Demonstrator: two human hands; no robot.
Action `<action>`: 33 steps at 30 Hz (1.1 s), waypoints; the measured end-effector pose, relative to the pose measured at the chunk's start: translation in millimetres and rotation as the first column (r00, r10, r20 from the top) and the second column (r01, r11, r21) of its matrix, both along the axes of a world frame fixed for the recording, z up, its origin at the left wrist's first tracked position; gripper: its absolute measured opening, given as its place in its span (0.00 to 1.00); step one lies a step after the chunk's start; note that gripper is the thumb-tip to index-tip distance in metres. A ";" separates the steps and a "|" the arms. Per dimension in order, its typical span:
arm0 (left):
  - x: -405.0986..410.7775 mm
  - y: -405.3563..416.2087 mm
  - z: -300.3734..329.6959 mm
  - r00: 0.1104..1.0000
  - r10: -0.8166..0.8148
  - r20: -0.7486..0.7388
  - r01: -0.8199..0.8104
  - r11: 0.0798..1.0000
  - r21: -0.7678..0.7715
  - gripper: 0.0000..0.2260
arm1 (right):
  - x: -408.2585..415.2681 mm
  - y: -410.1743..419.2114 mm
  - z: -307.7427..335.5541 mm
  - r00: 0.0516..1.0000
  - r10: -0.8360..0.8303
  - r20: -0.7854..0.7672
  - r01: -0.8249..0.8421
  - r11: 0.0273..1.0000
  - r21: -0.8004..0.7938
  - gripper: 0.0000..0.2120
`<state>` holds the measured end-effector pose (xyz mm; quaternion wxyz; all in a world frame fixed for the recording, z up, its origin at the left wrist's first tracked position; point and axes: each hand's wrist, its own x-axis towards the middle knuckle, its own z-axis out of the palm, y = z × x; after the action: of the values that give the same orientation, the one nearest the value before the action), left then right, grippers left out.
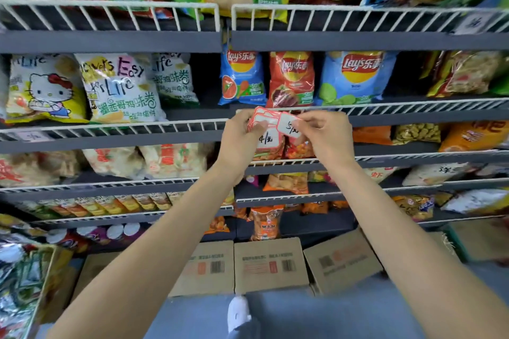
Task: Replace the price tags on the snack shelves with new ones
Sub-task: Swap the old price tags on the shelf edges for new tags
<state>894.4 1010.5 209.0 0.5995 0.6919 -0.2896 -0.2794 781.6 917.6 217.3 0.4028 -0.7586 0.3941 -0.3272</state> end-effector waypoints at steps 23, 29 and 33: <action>-75.0 -140.8 -22.0 0.992 0.046 0.120 -0.075 0.966 0.247 0.22 | -54.0 -153.2 -27.3 0.989 0.146 0.012 -0.143 0.982 -0.120 0.07; -77.5 -144.5 -25.4 0.991 0.078 0.109 -0.103 0.964 0.246 0.22 | -55.8 -156.6 -27.9 0.986 0.167 0.004 -0.166 0.980 -0.112 0.07; -71.2 -138.8 -30.9 0.990 0.083 0.113 -0.108 0.965 0.241 0.22 | -52.3 -157.3 -27.3 0.985 0.173 -0.029 -0.175 0.972 -0.156 0.07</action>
<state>823.2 871.7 178.1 0.5062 0.7874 -0.2491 -0.2484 729.3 760.3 189.9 0.3657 -0.8220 0.3020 -0.3152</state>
